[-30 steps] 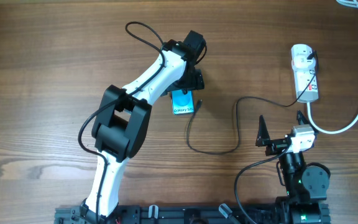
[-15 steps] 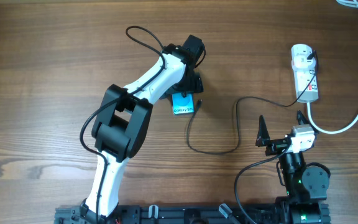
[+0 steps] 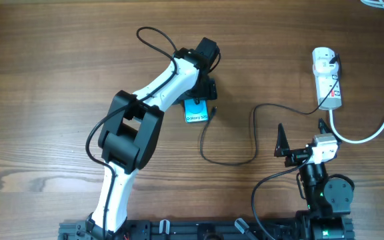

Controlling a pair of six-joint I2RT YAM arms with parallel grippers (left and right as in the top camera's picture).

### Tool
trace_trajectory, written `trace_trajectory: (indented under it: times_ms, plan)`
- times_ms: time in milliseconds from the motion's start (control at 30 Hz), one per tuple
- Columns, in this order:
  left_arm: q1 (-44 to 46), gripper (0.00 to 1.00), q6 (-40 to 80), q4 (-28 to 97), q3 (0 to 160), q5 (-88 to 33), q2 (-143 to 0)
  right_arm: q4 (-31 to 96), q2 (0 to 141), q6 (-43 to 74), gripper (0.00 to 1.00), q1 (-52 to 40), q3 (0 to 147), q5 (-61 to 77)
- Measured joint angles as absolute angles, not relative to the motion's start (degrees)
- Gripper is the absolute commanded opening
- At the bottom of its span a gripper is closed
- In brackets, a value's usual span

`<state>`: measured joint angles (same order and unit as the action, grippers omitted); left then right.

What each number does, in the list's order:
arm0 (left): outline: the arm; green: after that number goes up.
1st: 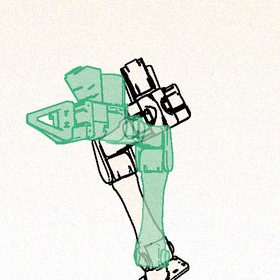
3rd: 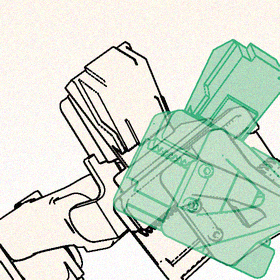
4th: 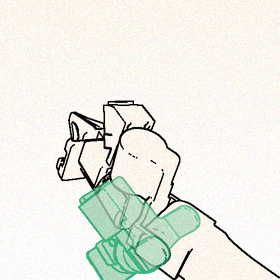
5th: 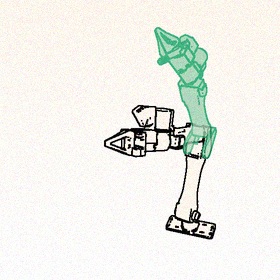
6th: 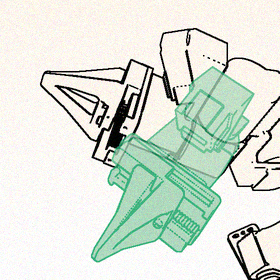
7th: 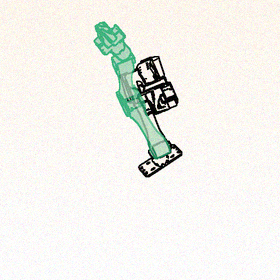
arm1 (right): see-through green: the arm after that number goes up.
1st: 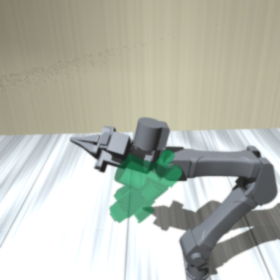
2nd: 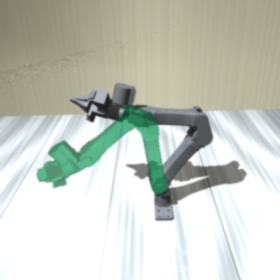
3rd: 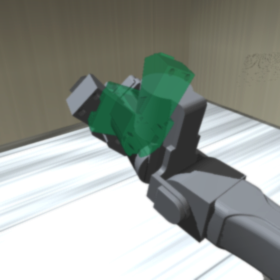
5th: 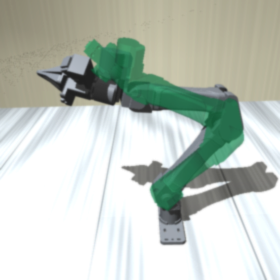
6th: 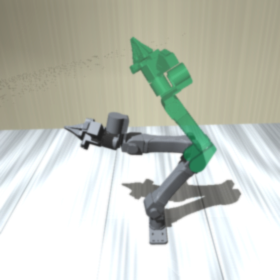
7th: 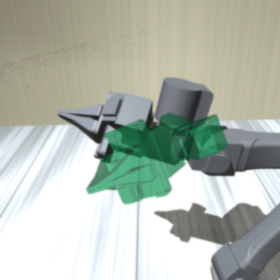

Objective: Plug charger to phone and switch on socket

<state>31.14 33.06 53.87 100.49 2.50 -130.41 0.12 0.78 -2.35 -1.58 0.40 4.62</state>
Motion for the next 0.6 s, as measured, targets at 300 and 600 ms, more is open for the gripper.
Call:
trace_trajectory:
  times_ms: [300, 600]
  plan:
    - [31.14, 0.78, 32.4, 53.69, 100.49, 2.5, -130.41, 0.12, 0.78, -2.37, 1.0, -1.58, 0.4, 4.62]
    - [31.14, 0.78, 32.42, 53.69, 100.49, 2.48, -130.41, 0.12, 0.78, -2.37, 1.0, -1.58, 0.4, 4.62]
